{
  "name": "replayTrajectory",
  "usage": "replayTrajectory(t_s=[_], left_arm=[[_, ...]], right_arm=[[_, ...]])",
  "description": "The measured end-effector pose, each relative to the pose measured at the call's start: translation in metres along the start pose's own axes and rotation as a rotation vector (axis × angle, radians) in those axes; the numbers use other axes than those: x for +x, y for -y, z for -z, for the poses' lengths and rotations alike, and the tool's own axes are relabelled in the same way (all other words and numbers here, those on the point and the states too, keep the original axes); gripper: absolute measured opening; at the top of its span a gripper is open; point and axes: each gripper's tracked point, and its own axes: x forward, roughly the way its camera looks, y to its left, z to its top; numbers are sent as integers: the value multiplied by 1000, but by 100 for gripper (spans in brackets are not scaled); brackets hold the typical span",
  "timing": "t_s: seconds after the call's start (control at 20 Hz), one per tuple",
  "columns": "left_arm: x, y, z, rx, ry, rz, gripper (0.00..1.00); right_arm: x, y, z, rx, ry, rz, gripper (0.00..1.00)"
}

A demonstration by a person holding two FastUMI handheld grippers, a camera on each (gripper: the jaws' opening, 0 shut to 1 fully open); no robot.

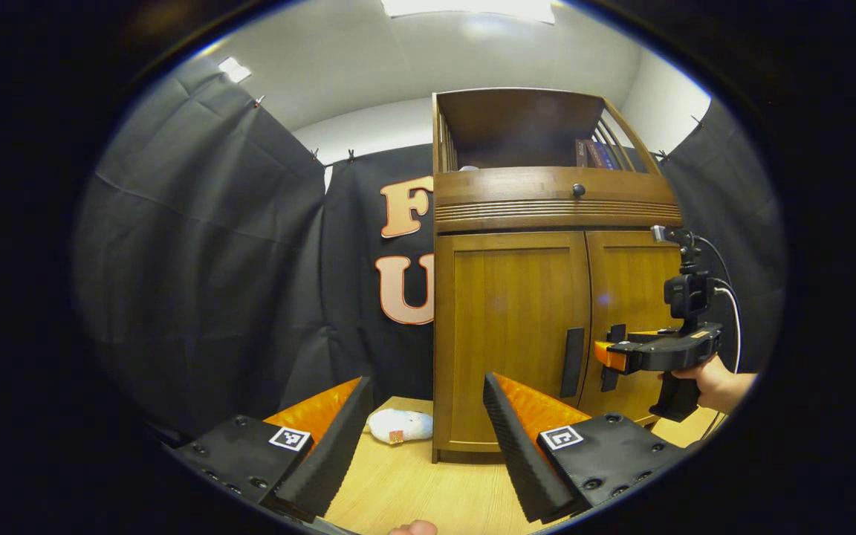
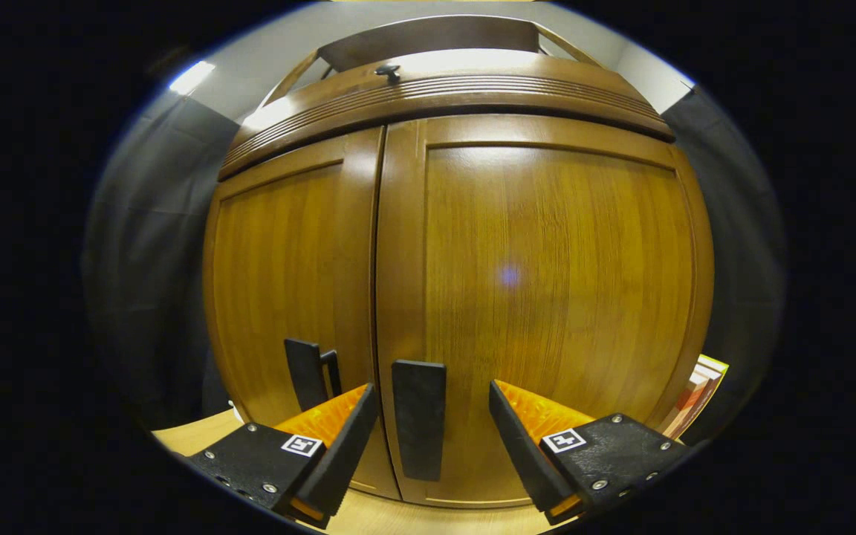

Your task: Open the right door of the double-door shoe cabinet with the right hand, and open the left door with the left hand.

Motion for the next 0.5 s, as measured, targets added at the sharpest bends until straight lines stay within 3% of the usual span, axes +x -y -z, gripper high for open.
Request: replayTrajectory(t_s=[0.15, 0.2, 0.35, 0.4, 0.5], left_arm=[[5, 1, 0, -6, 2, 6, 99], [6, 2, 1, -7, -2, 9, 94], [7, 5, 0, -1, -2, 16, 94], [7, 5, -1, -1, 1, 18, 94], [4, 9, -1, -3, 4, 22, 94]], right_arm=[[2, 5, -2, -7, 30, 42, 74], [3, 6, -3, -11, 38, 47, 77], [6, 0, 3, 23, 27, 35, 64], [7, -8, 6, 44, 26, 5, 53], [8, -7, 9, 1, 40, 15, 36]])
